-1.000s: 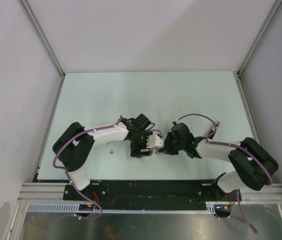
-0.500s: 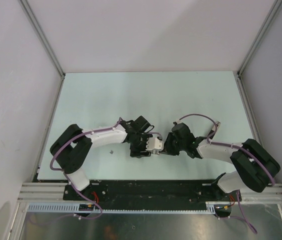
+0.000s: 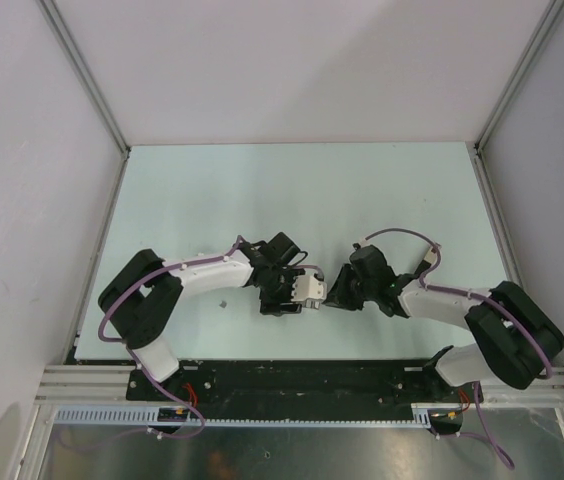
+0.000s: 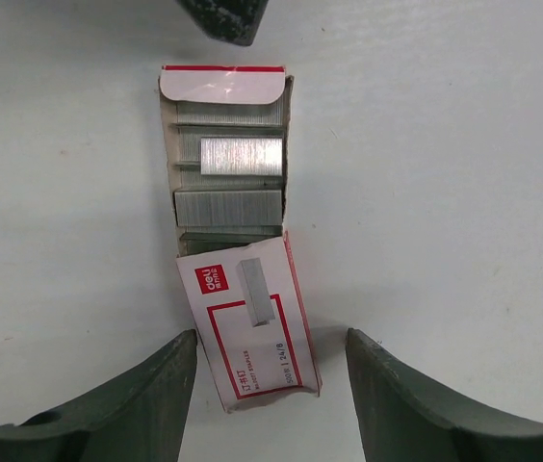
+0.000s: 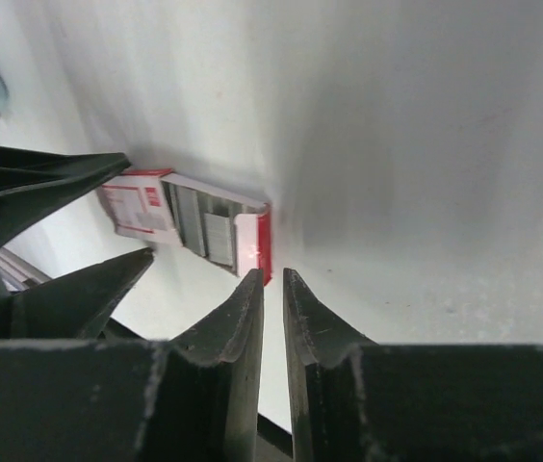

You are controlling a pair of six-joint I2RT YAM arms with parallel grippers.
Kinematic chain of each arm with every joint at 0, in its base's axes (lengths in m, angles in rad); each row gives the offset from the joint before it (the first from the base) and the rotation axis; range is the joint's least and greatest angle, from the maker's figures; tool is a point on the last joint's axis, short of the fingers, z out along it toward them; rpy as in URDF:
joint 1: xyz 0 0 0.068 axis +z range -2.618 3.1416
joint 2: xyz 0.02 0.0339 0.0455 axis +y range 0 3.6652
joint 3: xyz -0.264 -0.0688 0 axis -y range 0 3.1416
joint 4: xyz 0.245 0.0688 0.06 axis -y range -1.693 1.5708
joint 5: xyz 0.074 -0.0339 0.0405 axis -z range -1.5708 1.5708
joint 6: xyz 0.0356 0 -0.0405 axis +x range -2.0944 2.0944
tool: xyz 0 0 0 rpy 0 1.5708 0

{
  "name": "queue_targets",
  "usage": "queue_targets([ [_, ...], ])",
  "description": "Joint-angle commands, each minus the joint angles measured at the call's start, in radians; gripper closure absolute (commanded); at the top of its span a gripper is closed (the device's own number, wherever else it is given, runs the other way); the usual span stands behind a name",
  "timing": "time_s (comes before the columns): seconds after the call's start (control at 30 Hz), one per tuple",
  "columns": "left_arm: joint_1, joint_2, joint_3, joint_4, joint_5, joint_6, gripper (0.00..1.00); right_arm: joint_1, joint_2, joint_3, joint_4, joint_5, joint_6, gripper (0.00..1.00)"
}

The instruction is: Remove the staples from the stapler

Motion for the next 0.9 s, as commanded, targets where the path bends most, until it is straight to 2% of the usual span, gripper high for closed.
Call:
queue_targets([
  [0.0, -0.005, 0.007, -0.02, 0.038, -0.028, 0.008, 0.32, -0.007, 0.035, -0.015, 0.065, -0.024, 0.004, 0.8],
  [0.4, -0.008, 0.01, -0.021, 0.04, -0.042, 0.009, 0.32, -0.011, 0.095, -0.016, 0.172, -0.066, 0.042, 0.76],
  [0.87, -0.021, 0.011, -0.033, 0.046, -0.07, 0.048, 0.32, -0.008, 0.137, -0.007, 0.188, -0.061, -0.007, 0.81],
])
